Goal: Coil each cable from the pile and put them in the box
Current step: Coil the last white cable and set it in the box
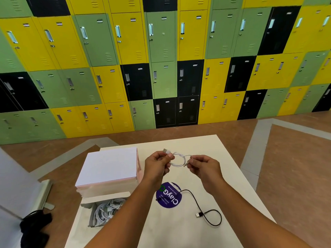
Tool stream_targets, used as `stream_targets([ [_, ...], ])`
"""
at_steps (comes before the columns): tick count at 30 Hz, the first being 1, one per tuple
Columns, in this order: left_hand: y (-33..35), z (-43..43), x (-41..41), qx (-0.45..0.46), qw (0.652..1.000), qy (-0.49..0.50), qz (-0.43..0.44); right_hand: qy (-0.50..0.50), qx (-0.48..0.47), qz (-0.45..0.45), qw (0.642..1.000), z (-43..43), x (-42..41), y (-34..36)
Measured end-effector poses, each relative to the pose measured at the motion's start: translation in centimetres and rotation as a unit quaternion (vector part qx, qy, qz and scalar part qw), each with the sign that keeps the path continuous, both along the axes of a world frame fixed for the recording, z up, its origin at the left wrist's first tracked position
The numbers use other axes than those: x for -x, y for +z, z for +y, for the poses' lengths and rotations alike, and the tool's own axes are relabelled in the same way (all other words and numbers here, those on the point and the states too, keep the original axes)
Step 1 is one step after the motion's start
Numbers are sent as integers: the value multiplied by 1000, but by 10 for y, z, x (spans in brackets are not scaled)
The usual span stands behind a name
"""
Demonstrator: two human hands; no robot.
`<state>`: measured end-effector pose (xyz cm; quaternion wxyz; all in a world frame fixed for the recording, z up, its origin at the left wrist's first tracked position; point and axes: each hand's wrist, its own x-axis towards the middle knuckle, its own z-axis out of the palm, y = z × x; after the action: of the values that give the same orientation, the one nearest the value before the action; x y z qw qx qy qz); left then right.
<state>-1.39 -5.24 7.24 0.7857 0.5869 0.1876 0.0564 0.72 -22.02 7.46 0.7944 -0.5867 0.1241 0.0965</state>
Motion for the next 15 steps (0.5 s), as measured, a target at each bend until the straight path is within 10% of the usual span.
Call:
stream_targets([
  [15,-2,-13,-3,-69,996,55,-32,103,-113,19,988,10,6,9],
])
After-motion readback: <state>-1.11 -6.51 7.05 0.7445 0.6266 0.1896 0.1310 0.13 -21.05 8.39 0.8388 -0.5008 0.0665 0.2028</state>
